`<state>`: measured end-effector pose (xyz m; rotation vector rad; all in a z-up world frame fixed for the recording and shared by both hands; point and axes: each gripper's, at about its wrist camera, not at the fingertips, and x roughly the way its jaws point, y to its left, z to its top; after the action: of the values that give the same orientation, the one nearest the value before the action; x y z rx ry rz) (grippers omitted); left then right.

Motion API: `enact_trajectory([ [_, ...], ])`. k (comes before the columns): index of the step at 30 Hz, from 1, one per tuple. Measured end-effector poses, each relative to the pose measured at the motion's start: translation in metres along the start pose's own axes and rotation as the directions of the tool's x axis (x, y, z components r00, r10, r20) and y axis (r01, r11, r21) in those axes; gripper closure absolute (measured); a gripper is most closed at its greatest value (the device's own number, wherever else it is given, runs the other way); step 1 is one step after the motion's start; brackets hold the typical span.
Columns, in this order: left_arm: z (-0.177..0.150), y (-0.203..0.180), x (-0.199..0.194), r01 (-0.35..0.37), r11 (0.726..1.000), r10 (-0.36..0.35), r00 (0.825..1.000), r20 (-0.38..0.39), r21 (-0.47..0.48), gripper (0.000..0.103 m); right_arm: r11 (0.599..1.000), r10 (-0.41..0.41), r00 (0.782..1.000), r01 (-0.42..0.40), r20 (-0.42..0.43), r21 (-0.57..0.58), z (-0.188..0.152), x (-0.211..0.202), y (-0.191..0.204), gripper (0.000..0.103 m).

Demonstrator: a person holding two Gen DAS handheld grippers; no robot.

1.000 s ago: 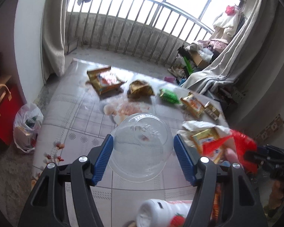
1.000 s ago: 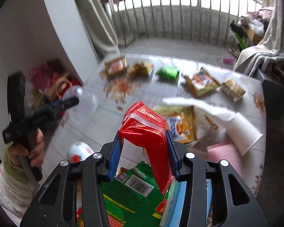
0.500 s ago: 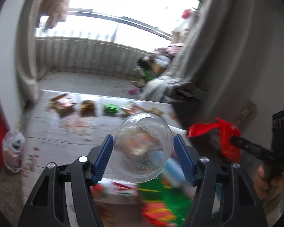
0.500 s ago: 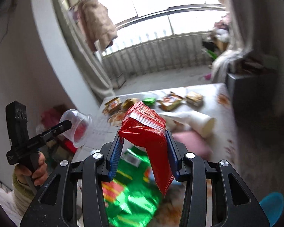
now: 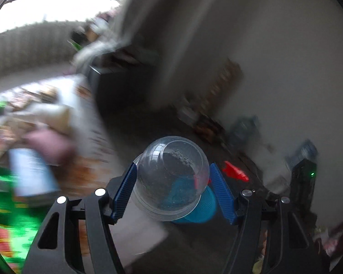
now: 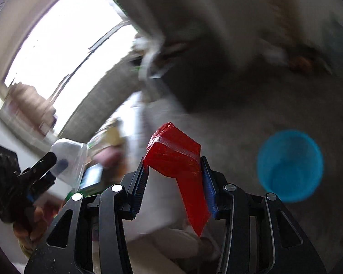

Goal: Collect trash
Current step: 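Carry cup and red wrapper to the blue wastebasket and release both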

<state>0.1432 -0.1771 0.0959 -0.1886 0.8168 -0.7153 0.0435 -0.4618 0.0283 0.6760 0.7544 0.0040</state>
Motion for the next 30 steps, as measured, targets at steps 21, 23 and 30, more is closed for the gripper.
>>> enact_trajectory([
  [21, -0.077, -0.136, 0.336, 0.020, 0.978, 0.073, 0.901, -0.428, 0.209, 0.024, 0.735, -0.141, 0.976, 0.215, -0.165, 0.643, -0.003, 0.116, -0.276, 0.031],
  [23, -0.077, -0.134, 0.328, 0.039, 0.977, 0.051, 0.912, -0.408, 0.209, 0.020, 0.735, -0.130, 0.977, 0.210, -0.170, 0.645, -0.010, 0.120, -0.280, 0.031],
  [30, -0.065, -0.127, 0.273, 0.157, 0.966, -0.085, 0.942, -0.324, 0.205, 0.017, 0.782, -0.203, 0.968, 0.252, -0.150, 0.570, -0.017, 0.092, -0.277, 0.031],
])
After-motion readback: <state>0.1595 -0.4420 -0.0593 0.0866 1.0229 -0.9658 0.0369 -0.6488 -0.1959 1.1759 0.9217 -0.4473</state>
